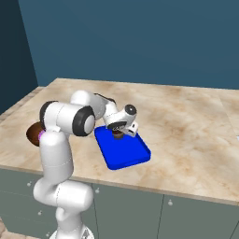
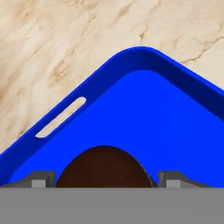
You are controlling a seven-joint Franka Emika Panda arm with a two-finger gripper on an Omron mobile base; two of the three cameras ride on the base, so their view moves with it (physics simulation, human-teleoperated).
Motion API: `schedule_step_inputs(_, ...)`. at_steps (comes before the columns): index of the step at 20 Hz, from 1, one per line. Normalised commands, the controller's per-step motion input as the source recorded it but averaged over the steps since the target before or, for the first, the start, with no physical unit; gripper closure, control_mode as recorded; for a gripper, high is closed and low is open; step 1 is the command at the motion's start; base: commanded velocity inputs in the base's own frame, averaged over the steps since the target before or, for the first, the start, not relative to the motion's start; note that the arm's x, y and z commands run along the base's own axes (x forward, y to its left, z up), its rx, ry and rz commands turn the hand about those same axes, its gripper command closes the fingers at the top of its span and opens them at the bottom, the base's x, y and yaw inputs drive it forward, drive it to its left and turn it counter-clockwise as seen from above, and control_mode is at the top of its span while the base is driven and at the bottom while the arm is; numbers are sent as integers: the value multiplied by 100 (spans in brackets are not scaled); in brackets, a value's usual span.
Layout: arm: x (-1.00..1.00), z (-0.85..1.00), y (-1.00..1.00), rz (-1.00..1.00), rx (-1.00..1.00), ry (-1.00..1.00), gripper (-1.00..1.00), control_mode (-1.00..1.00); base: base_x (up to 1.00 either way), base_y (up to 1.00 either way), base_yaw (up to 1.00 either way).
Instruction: Place the bowl with donut and the cupcake onto the tray.
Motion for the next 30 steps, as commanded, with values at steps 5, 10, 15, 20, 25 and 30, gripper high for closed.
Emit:
schedule_step_inputs(5,8,-19,0,11,-12,0,-100,-100,0,0,0)
schedule_step_inputs(10,-3,-7,0,20,-32,0,-100,-100,0,0,0)
schedule_step_inputs(15,-10,0,0,22,-42,-7,-100,-100,0,0,0)
schedule_step_inputs(20,0,18,0,15,-17,-11,-100,-100,0,0,0)
schedule_step_inputs(25,0,62,0,6,0,-13,-100,-100,0,0,0)
schedule_step_inputs(30,0,58,0,2,0,-9,-100,-100,0,0,0)
